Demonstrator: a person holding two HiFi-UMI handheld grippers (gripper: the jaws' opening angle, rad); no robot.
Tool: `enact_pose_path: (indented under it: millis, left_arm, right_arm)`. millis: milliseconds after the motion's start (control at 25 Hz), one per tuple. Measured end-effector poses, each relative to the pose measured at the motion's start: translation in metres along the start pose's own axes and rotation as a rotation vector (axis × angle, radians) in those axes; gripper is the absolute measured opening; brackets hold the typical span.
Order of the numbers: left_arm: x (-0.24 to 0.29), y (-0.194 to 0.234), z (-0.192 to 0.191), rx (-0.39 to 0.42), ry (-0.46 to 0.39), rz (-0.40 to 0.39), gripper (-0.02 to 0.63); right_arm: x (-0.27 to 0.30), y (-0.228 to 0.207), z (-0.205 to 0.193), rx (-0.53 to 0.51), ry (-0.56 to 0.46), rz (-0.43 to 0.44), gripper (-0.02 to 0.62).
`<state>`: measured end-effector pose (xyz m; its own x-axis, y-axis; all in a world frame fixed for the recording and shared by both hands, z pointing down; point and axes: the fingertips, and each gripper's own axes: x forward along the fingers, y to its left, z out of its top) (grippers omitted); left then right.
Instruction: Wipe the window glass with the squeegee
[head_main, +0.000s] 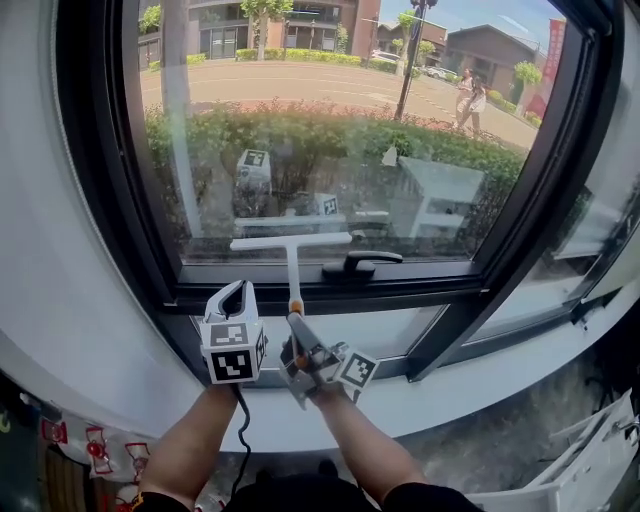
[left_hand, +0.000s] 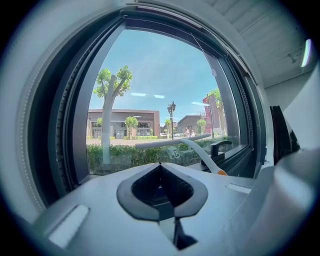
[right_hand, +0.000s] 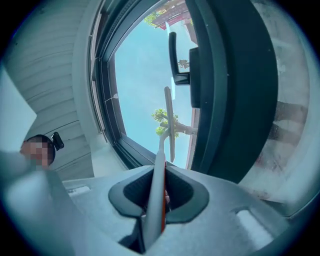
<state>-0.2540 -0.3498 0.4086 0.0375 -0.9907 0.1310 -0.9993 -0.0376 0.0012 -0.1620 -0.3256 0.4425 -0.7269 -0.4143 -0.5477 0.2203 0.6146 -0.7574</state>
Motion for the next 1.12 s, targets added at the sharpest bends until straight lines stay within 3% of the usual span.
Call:
enact_pose_path:
  millis: [520,1120]
  left_arm:
    - [0.007,0.001,-0.021,-0.011,0.038,-0.006,0.018]
    - [0.003,-0.009,0.019,-0.004,-0.047,-0.018,0.017]
  right_arm:
    - [-0.015,-0.019,-0.01,0.017,0.014,-0.034,0.046]
    - [-0.006,0.009,-0.004,0.014,0.027,0.011,0.043]
